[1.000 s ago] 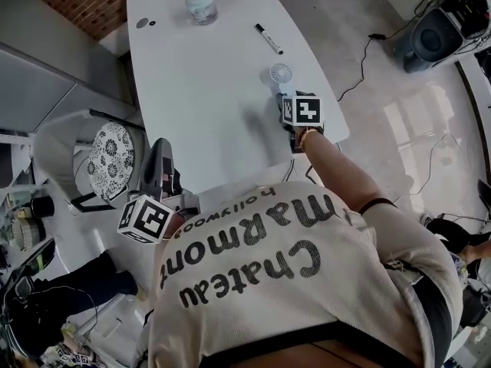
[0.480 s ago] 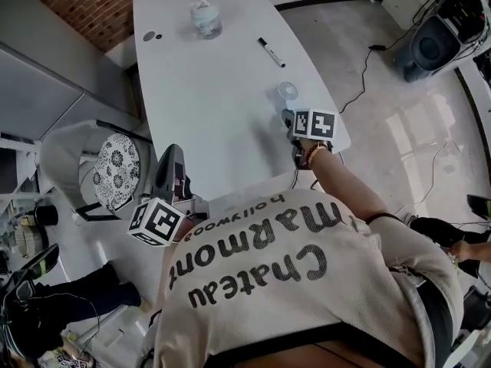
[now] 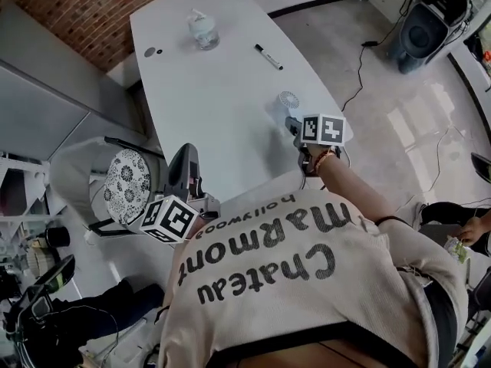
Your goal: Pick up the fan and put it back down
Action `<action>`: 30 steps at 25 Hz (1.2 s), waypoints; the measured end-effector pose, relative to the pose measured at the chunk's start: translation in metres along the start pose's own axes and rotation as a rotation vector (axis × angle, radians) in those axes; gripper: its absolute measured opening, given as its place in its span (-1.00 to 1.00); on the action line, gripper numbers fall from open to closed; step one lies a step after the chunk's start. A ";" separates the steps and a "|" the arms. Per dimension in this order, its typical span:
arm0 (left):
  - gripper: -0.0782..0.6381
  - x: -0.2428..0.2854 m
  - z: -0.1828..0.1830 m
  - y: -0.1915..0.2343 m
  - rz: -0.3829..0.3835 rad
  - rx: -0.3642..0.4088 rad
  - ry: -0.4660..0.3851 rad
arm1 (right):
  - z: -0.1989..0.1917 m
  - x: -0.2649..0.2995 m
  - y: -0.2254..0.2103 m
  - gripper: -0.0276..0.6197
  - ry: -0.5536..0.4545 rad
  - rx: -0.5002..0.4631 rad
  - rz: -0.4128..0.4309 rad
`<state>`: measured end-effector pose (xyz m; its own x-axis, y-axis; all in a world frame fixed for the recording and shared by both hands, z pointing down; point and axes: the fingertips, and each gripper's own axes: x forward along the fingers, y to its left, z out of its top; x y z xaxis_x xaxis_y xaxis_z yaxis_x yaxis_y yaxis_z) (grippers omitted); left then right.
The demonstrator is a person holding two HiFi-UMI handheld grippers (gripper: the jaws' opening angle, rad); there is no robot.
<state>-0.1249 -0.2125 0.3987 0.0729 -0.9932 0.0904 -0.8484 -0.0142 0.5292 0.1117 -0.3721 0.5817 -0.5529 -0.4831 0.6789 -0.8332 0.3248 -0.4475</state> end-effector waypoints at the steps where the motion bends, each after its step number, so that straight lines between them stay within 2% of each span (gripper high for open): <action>1: -0.78 -0.002 0.002 0.000 -0.010 0.005 0.004 | -0.001 -0.005 0.002 -0.24 -0.009 -0.001 -0.007; 10: -0.78 -0.033 0.018 0.003 -0.063 -0.006 0.054 | -0.017 -0.051 0.045 -0.24 -0.084 -0.027 -0.028; 17: -0.78 -0.058 0.033 0.001 -0.116 0.006 0.086 | -0.019 -0.088 0.096 -0.24 -0.164 -0.032 -0.001; 26: -0.78 -0.098 0.041 0.015 -0.133 -0.005 0.099 | -0.018 -0.142 0.149 -0.24 -0.279 0.006 0.054; 30: -0.78 -0.112 0.047 0.020 -0.146 -0.006 0.099 | -0.018 -0.161 0.169 -0.24 -0.331 -0.047 0.034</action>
<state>-0.1747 -0.1069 0.3594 0.2472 -0.9643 0.0947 -0.8218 -0.1569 0.5478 0.0594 -0.2245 0.4073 -0.5582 -0.7068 0.4345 -0.8174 0.3785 -0.4342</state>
